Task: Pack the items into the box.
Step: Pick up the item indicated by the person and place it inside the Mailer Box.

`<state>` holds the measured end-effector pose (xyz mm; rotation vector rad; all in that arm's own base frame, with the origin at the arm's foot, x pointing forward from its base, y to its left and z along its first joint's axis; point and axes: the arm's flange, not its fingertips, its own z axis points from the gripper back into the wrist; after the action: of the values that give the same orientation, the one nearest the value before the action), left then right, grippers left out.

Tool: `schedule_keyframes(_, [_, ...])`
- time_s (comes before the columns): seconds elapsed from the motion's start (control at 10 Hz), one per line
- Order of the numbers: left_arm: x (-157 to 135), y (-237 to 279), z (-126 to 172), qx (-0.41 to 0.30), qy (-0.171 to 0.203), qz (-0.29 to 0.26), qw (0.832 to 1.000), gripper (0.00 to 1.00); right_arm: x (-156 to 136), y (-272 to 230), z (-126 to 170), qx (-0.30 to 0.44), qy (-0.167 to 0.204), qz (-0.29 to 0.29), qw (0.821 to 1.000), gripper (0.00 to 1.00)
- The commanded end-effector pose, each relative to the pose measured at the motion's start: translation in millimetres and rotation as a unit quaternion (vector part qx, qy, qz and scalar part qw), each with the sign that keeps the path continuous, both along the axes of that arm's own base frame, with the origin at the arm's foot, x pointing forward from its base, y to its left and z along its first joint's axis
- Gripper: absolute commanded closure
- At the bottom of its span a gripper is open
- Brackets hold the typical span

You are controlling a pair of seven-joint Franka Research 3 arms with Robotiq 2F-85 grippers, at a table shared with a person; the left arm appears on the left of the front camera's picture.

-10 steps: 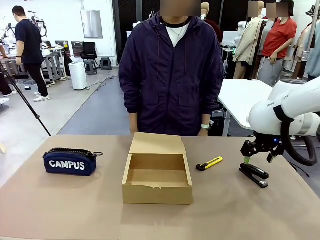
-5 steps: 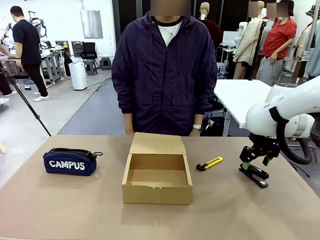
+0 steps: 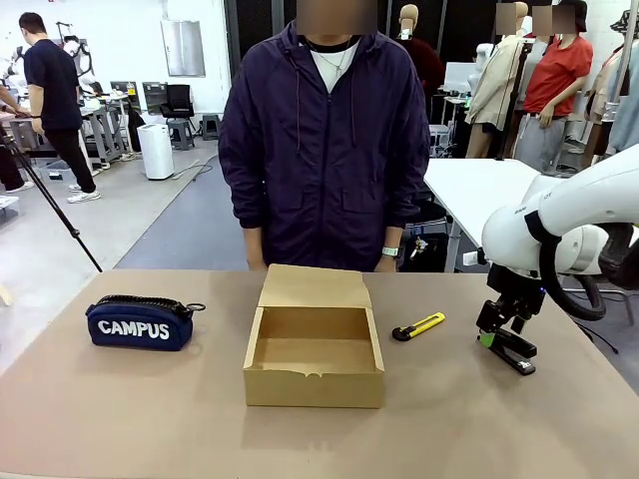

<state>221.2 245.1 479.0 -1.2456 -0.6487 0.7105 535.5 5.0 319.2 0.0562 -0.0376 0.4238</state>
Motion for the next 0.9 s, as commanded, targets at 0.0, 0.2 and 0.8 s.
schedule_keyframes(0.0, [0.3,1.0,0.4,-0.001,-0.014,0.001,1.000,0.00,9.0,-0.9,-12.5,-0.022,0.019,-0.052,0.998,0.00])
schedule_keyframes(0.2, [0.3,1.0,0.4,-0.001,-0.014,0.001,1.000,0.00,8.4,3.4,-29.4,-0.043,0.034,-0.073,0.996,0.00])
schedule_keyframes(0.8, [0.3,1.0,0.4,-0.001,-0.014,0.001,1.000,0.00,12.2,-1.5,-22.4,-0.035,0.013,-0.093,0.995,1.00])
